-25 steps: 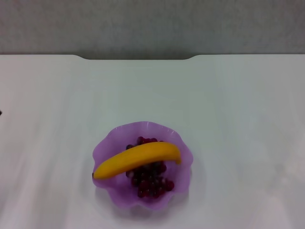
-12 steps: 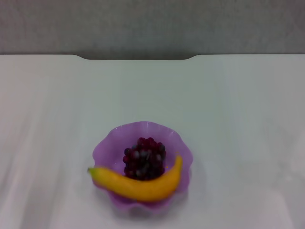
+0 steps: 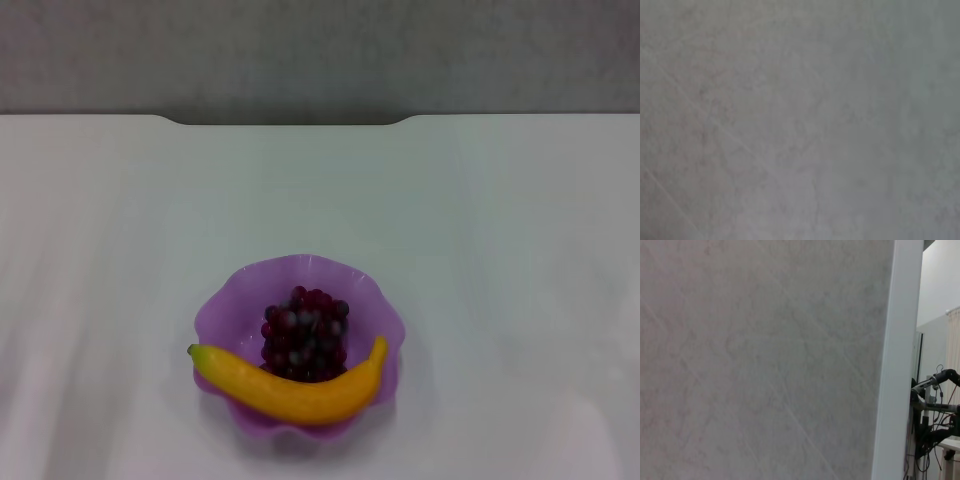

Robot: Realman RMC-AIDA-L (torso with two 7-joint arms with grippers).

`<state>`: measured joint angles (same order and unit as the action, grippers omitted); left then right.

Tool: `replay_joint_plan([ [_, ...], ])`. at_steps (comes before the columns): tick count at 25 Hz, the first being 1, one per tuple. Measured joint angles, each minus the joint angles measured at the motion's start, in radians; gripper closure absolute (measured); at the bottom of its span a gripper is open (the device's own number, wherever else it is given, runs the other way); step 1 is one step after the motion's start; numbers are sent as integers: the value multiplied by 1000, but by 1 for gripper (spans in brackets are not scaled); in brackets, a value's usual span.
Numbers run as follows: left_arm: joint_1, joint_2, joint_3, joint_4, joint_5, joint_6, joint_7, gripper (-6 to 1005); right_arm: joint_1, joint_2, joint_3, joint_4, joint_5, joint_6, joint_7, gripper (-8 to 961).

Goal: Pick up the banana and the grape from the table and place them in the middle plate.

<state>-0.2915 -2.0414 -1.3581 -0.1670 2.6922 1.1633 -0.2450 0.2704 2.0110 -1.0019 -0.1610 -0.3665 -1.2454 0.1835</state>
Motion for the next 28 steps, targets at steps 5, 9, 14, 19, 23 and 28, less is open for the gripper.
replay_joint_plan([
  [5,-3,-1,1,2,0,-15,43,678,7,0,2,9,0,0,0,953],
  [9,-12,-1,5,4,0,-16,44,839,10,0,21,11,0,0,0,953],
  [14,-14,-1,5,4,0,-16,44,912,12,0,25,11,0,-2,-5,953],
  [19,-14,0,3,4,0,-16,44,953,16,1,50,11,0,-8,-6,953],
  [23,-20,0,2,6,0,-18,44,967,22,3,78,23,0,-9,-6,953],
  [28,-35,0,-1,8,0,-62,44,965,27,3,92,35,0,-9,-7,953],
])
